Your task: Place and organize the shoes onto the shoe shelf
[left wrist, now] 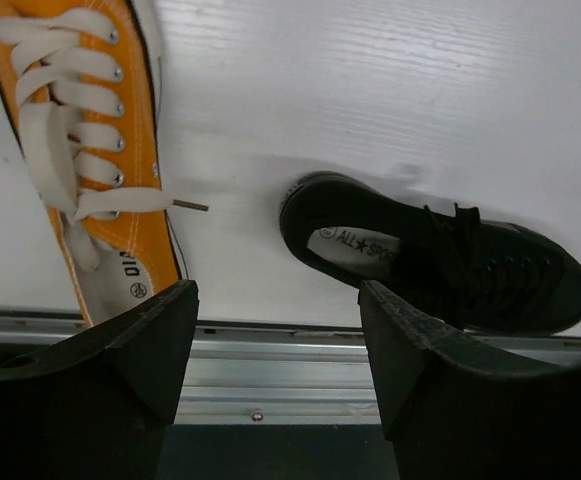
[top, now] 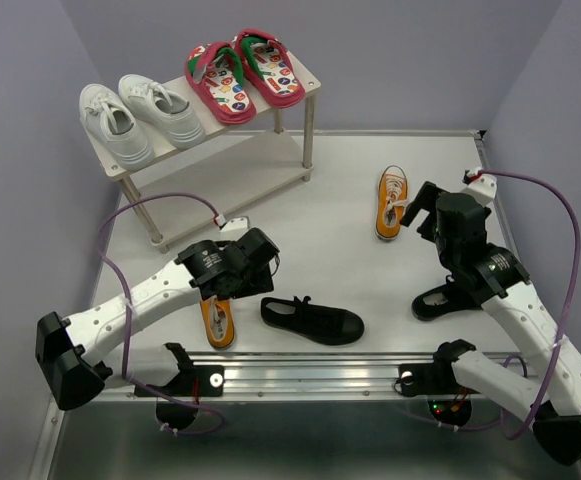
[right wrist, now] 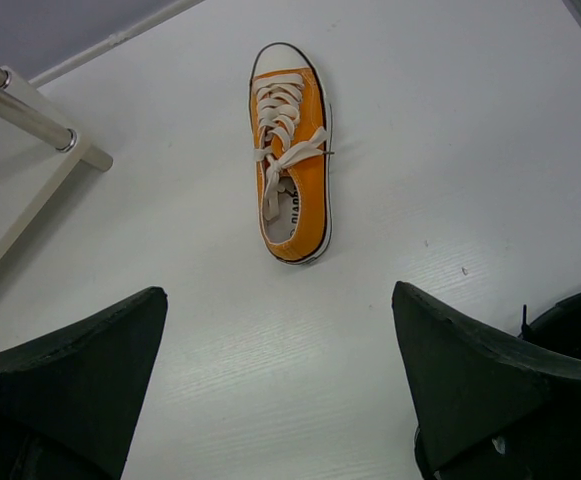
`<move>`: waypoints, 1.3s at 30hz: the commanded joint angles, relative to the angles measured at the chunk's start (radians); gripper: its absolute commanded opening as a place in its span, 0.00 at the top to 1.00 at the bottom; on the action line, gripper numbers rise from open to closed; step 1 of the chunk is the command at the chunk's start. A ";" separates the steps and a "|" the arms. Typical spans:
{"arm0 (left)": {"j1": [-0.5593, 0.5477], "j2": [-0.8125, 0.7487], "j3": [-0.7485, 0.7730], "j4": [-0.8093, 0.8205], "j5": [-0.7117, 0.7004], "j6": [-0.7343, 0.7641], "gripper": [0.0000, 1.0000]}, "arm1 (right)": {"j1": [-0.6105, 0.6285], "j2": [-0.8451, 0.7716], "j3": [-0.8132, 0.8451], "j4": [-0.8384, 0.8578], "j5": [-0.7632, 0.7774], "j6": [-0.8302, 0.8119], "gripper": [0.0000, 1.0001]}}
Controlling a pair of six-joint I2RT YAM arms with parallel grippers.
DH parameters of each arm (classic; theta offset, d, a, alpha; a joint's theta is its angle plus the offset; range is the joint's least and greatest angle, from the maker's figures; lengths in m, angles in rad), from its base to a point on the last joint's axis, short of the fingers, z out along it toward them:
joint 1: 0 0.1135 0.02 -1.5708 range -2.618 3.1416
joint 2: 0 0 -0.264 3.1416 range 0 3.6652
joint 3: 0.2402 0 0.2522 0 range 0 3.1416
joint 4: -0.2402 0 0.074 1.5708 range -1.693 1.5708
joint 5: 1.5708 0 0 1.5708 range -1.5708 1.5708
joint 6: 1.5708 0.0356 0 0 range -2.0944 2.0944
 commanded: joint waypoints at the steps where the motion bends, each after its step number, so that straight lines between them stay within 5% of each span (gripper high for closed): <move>1: 0.003 0.002 -0.060 -0.135 -0.093 -0.256 0.24 | -0.001 -0.005 0.003 0.050 -0.013 -0.009 0.00; 8: 0.004 0.013 -0.156 -0.136 -0.084 -0.322 0.26 | -0.001 0.004 0.000 0.060 -0.013 -0.026 0.00; 23: 0.047 -0.021 -0.335 0.004 -0.110 -0.342 0.49 | -0.001 0.038 0.006 0.083 -0.045 -0.026 0.00; 32: 0.086 0.030 -0.308 0.104 -0.118 -0.250 0.80 | -0.001 0.058 0.023 0.093 -0.062 -0.031 0.00; 35: 0.092 0.058 -0.300 0.121 -0.112 -0.232 0.74 | -0.001 0.052 0.022 0.091 -0.056 -0.037 0.00; 38: 0.093 0.058 -0.301 0.124 -0.112 -0.232 0.31 | -0.001 0.043 0.020 0.085 -0.049 -0.041 0.00; 39: 0.093 0.056 -0.303 0.124 -0.112 -0.230 0.29 | -0.001 0.041 0.018 0.085 -0.047 -0.041 0.00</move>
